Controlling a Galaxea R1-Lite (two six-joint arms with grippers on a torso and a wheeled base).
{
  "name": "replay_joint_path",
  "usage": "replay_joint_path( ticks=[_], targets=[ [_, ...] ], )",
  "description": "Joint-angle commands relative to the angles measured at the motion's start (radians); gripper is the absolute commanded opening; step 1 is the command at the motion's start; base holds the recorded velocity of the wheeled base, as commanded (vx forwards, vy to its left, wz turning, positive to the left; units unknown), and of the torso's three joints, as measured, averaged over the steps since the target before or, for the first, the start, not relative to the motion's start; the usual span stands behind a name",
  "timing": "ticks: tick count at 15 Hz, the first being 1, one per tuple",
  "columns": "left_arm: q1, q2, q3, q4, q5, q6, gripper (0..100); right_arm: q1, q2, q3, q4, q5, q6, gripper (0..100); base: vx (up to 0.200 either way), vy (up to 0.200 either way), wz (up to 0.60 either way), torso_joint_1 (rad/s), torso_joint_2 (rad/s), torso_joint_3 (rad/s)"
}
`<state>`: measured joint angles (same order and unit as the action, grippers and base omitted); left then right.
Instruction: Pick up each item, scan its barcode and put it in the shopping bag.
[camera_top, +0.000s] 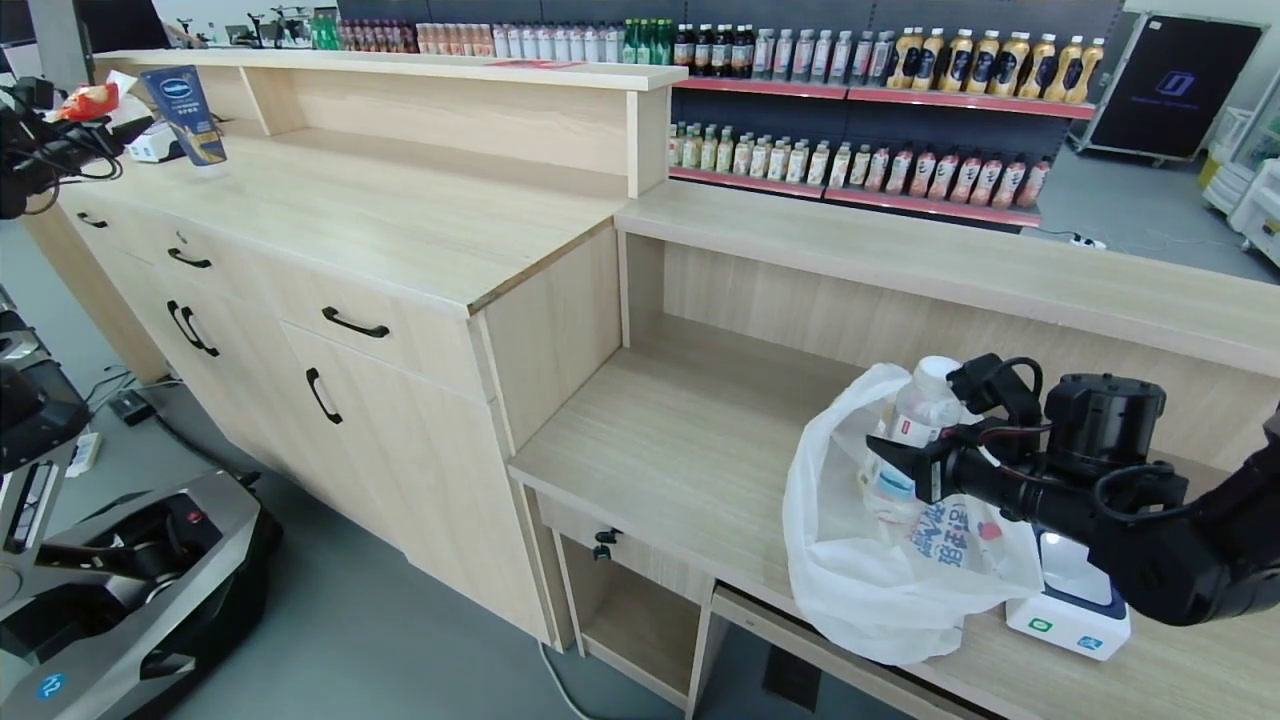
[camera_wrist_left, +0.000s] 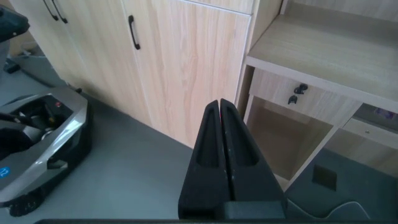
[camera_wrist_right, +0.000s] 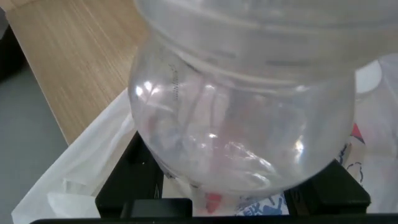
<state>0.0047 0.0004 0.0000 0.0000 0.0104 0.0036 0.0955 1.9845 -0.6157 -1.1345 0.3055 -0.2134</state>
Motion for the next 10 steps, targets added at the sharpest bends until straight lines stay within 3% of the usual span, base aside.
replay_joint_path(
  ticks=[1,10],
  targets=[
    [0.000,0.000,0.000,0.000,0.000,-0.001,0,-0.017,0.062,0.002,-0.024,0.015,-0.009,0,0.000,0.000,0.00,0.000,0.00,0.000],
    [0.000,0.000,0.000,0.000,0.000,-0.001,0,-0.033,0.159,0.005,-0.079,0.101,-0.018,0,0.000,0.000,0.00,0.000,0.00,0.000]
  ],
)
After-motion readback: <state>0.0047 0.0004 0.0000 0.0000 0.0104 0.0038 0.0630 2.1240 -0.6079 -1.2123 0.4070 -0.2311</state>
